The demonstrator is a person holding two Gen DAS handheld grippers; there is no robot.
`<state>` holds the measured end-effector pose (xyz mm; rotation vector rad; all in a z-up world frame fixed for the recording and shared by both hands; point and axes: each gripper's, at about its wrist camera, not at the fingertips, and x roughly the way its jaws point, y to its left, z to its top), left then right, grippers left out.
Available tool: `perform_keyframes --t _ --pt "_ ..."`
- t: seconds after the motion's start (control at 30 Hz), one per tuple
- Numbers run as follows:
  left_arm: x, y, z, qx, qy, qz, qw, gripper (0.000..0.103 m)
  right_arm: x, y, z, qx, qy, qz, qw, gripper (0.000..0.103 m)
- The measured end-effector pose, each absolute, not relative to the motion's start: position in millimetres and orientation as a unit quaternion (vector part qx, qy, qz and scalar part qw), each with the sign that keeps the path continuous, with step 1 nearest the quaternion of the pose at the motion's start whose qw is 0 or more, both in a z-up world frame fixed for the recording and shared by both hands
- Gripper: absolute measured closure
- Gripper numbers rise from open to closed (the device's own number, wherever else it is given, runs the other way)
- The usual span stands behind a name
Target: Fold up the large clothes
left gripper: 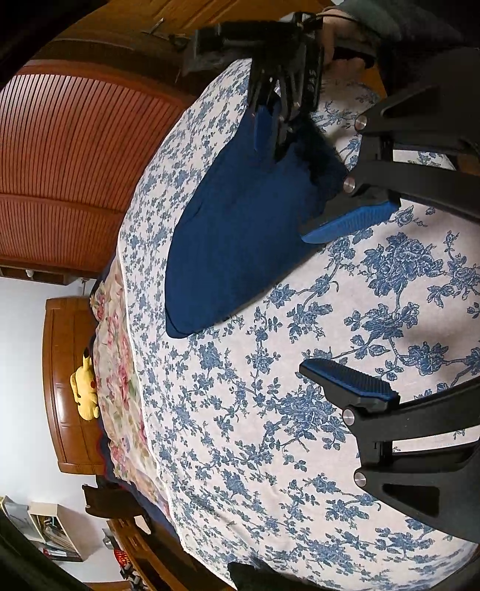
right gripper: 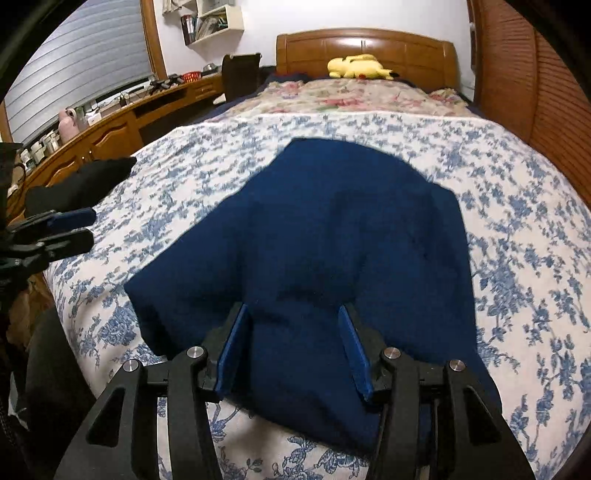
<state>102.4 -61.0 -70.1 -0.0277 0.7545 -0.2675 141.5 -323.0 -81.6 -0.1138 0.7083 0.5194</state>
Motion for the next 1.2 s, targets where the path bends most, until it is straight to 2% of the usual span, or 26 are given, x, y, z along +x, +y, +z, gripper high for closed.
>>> perform_keyframes --t 0.33,0.57,0.93,1.2 --pt "99.9 -57.6 -73.1 -0.012 0.371 -0.127 0.920 0.037 104.9 -305.6 -64.8 -0.044 0.278 0.306 0.909 0.051" --pt "100.2 -54.3 -74.2 -0.016 0.370 -0.123 0.921 0.037 106.9 -286.1 -86.4 -0.059 0.317 0.327 0.888 0.051" --pt "112.4 -56.5 -79.9 -0.015 0.372 -0.132 0.919 0.037 99.3 -291.1 -72.1 -0.060 0.320 0.314 0.892 0.051" --pt "171.9 -63.1 -76.0 -0.014 0.357 -0.165 0.919 0.037 79.0 -358.3 -70.2 -0.048 0.309 0.220 0.924 0.051"
